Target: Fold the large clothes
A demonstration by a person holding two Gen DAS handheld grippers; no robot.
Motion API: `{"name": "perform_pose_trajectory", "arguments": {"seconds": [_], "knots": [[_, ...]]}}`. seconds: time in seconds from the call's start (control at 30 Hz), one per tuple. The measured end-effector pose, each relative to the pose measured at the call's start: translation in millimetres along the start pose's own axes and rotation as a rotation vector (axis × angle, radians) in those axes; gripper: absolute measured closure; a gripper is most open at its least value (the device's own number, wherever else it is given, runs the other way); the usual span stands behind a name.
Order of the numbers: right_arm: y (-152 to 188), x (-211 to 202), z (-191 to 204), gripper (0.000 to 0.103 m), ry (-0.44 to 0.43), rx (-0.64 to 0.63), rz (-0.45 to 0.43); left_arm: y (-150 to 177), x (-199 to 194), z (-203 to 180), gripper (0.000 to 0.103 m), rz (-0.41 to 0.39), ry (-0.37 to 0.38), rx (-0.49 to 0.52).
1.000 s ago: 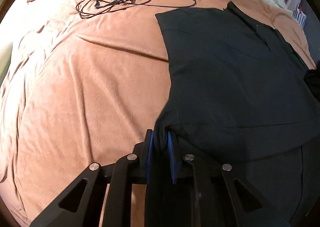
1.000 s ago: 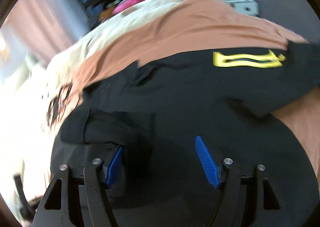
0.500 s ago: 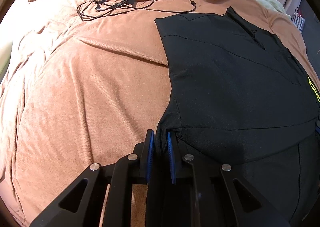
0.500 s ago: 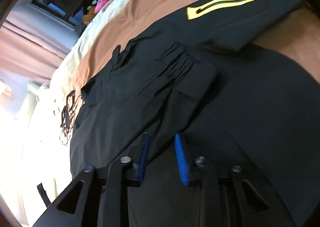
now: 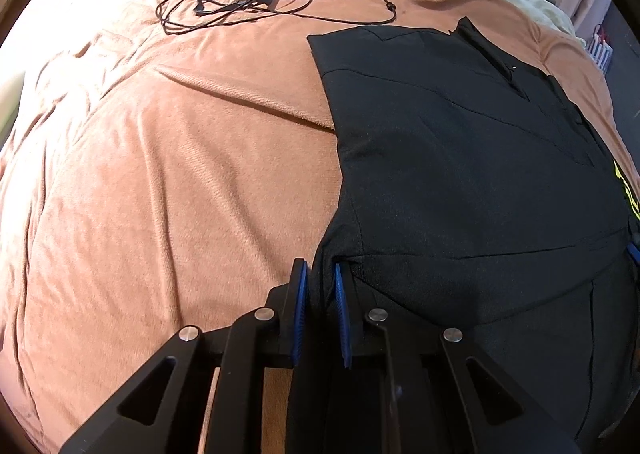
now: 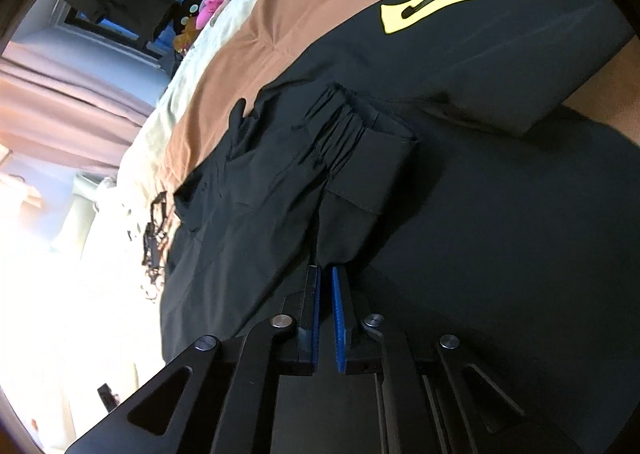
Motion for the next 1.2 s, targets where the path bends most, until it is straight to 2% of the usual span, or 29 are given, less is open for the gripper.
{"name": "perform_pose_trajectory", "arguments": {"seconds": [0.03, 0.07, 0.1, 0.13, 0.17, 0.23, 0.3, 0.4, 0.47, 0.53, 0.67, 0.83, 1.0, 1.2], "knots": [[-3, -8, 0, 0.072, -0.004, 0.006, -0.013, 1, -2, -2, 0.087, 0.003, 0.009, -0.002], [-6, -25, -2, 0.056, -0.008, 0.006, -0.050, 2, -7, -5, 0.087, 0.004, 0.023, -0.008], [-9, -38, -4, 0.046, -0.007, 0.008, -0.089, 3, -11, -6, 0.087, 0.002, 0.030, -0.016], [-10, -49, -6, 0.043, -0.002, 0.013, -0.119, 4, -15, -8, 0.087, 0.001, 0.032, -0.022], [-11, -65, -10, 0.043, 0.004, 0.020, -0.154, 6, -21, -10, 0.086, 0.000, 0.038, -0.031], [-11, -86, -16, 0.042, -0.003, 0.042, -0.187, 9, -35, -16, 0.075, -0.009, 0.065, -0.040], [-13, -102, -20, 0.043, -0.007, 0.050, -0.202, 12, -51, -23, 0.052, -0.029, 0.090, -0.043], [-19, -125, -20, 0.043, 0.044, -0.022, -0.219, 14, -78, -32, 0.041, -0.086, 0.097, -0.041], [-25, -143, -29, 0.043, 0.094, -0.041, -0.232, 15, -89, -39, 0.040, -0.100, 0.109, -0.040], [-34, -159, -37, 0.043, 0.101, -0.029, -0.247, 17, -99, -51, 0.040, -0.109, 0.120, -0.031], [-56, -198, -59, 0.043, 0.168, -0.048, -0.288, 21, -111, -72, 0.040, -0.127, 0.129, -0.001], [-86, -243, -96, 0.043, 0.206, 0.002, -0.350, 24, -112, -97, 0.040, -0.127, 0.135, 0.027], [-115, -274, -131, 0.045, 0.184, 0.057, -0.387, 20, -102, -122, 0.040, -0.120, 0.149, 0.044], [-143, -267, -136, 0.050, 0.136, 0.081, -0.388, 15, -86, -146, 0.040, -0.113, 0.151, 0.076]]}}
Point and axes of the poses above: each gripper's, at about its wrist camera, not at the fingertips, and x roughly the way its jaws point, z to its left, y to its underside, the point moved 7 cm from there along x, roughly the way its jaws point, and after that the axes turned 2 degrees about x, right-handed, at the moved point
